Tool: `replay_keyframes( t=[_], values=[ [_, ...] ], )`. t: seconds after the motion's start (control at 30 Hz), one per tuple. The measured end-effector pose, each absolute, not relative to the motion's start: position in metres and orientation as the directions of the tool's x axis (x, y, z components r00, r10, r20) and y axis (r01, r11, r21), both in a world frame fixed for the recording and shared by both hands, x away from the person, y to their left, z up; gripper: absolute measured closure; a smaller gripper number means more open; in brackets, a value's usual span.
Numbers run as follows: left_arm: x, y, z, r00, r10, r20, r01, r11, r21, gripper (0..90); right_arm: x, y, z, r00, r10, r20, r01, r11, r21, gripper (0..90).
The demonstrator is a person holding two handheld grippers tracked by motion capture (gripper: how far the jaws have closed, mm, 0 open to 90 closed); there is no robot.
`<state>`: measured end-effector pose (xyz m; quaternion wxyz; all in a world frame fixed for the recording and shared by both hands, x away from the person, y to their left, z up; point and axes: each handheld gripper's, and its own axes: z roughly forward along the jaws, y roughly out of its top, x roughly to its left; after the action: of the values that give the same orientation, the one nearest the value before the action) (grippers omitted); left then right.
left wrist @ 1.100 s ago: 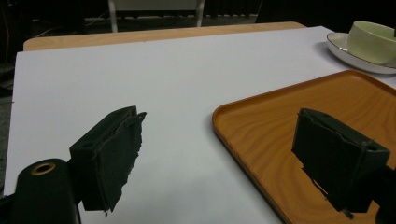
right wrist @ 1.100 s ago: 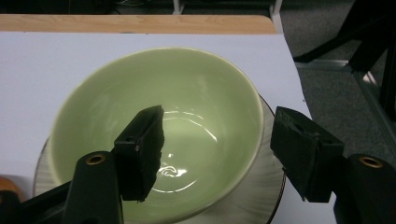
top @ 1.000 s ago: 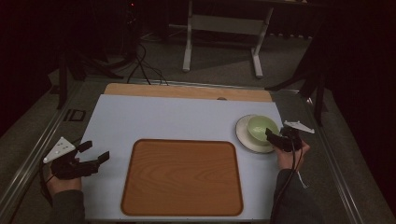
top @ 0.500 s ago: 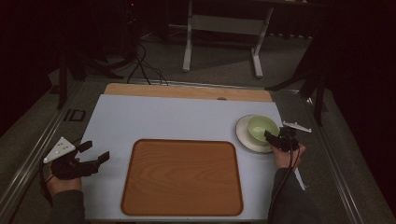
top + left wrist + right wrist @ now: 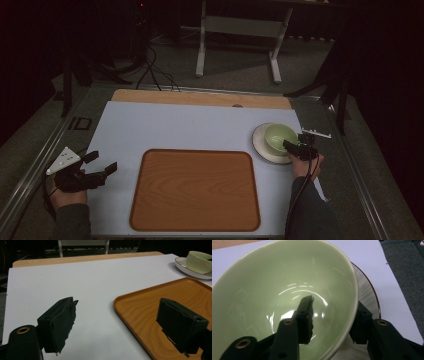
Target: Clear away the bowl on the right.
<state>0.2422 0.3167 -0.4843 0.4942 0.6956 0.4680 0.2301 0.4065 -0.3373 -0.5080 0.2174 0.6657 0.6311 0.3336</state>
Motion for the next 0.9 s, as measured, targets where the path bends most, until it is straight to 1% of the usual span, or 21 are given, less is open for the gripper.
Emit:
replay_keyframes(
  t=[0.07,0.1,0.2,0.47,0.6,0.67,0.7,0.87,0.9],
  values=[
    [0.2422,0.3167,-0.4843,0.456,0.879,-0.142,0.424,-0.074,0.903,15.5,0.4072,-0.3377,-0.5076,-0.017,0.985,0.170,0.699,-0.110,0.706,59.6],
    [0.2424,0.3166,-0.4843,0.456,0.879,-0.143,0.425,-0.074,0.902,15.5,0.4084,-0.3385,-0.5070,-0.008,0.982,0.187,0.709,-0.126,0.693,62.0],
    [0.2423,0.3163,-0.4843,0.456,0.879,-0.141,0.424,-0.074,0.903,15.5,0.4099,-0.3395,-0.5066,0.004,0.979,0.206,0.720,-0.146,0.679,63.7],
    [0.2421,0.3166,-0.4843,0.455,0.879,-0.141,0.423,-0.074,0.903,15.5,0.4114,-0.3421,-0.5068,0.026,0.966,0.258,0.733,-0.194,0.652,65.0],
    [0.2427,0.3165,-0.4846,0.456,0.879,-0.141,0.426,-0.077,0.901,15.6,0.4129,-0.3441,-0.5058,0.039,0.958,0.284,0.746,-0.217,0.630,72.0],
    [0.2427,0.3165,-0.4846,0.456,0.879,-0.141,0.426,-0.077,0.901,15.5,0.4129,-0.3448,-0.5059,0.039,0.956,0.292,0.747,-0.222,0.627,72.0],
    [0.2427,0.3164,-0.4847,0.455,0.879,-0.142,0.427,-0.076,0.901,15.6,0.4128,-0.3452,-0.5056,0.039,0.953,0.302,0.749,-0.228,0.622,76.0],
    [0.2426,0.3162,-0.4846,0.455,0.879,-0.142,0.426,-0.075,0.902,15.5,0.4131,-0.3441,-0.5047,0.052,0.956,0.290,0.753,-0.228,0.617,78.0],
    [0.2425,0.3165,-0.4845,0.455,0.879,-0.141,0.426,-0.076,0.901,15.5,0.4131,-0.3440,-0.5046,0.060,0.954,0.293,0.751,-0.236,0.616,79.7]
  ],
)
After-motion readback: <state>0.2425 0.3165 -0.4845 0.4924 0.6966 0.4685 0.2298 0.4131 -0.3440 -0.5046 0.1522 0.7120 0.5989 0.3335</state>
